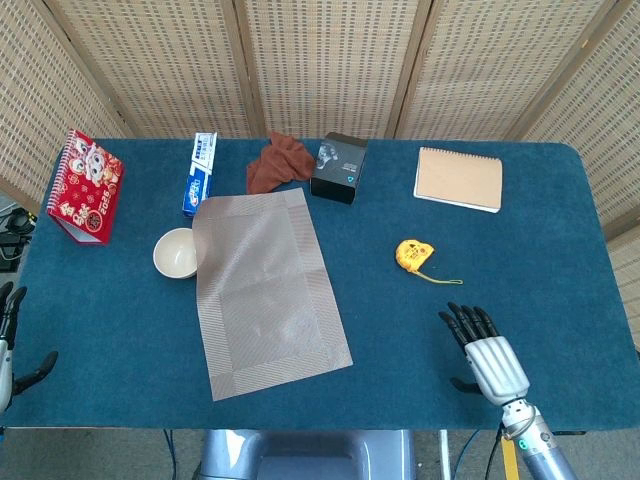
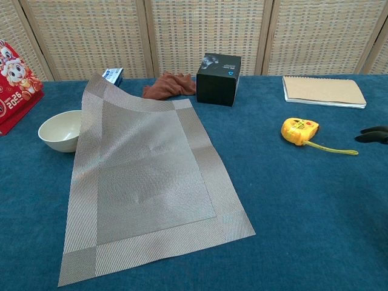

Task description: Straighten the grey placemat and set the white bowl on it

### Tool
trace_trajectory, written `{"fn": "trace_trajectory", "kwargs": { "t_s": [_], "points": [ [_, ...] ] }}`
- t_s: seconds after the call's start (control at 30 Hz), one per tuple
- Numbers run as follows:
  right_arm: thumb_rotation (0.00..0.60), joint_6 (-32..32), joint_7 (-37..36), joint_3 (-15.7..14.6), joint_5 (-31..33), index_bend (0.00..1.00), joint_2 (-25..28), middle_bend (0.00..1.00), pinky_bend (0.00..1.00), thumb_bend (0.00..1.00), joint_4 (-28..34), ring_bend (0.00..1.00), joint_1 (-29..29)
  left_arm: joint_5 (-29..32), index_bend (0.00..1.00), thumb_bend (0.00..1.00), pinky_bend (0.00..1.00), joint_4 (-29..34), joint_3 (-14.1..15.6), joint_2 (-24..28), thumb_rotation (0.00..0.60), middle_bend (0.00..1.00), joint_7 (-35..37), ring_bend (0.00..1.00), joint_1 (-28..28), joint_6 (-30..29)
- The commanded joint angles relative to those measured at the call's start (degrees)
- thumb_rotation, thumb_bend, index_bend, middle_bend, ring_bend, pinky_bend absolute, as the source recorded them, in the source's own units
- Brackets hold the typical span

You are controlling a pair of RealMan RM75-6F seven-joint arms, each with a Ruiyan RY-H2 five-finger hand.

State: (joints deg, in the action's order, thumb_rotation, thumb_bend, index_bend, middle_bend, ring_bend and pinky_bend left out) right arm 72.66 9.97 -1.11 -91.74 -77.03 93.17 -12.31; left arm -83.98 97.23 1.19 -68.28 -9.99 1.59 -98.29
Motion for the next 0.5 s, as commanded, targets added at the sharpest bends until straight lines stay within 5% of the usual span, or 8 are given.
{"fn": "trace_trajectory", "kwargs": {
  "t_s": [0.03,0.5],
  "points": [
    [0.6,-3.4,3.6,0.1,-0.1,0.08,-4.0,0.0,0.0,0.0,1.2,0.0,-2.3,0.0,0.0,0.2,0.0,0.1,-0.3,0.1,0.6,0.0,0.1,0.0,-0.2,0.3],
    [0.6,-9.3,9.2,3.6,3.5,0.18,-22.3,0.0,0.0,0.07,-6.7,0.0,-7.8,0.0,0.0,0.2,0.0,-0.5,-1.6,0.1,0.6,0.0,1.5,0.0,-0.8,2.6]
  ]
}}
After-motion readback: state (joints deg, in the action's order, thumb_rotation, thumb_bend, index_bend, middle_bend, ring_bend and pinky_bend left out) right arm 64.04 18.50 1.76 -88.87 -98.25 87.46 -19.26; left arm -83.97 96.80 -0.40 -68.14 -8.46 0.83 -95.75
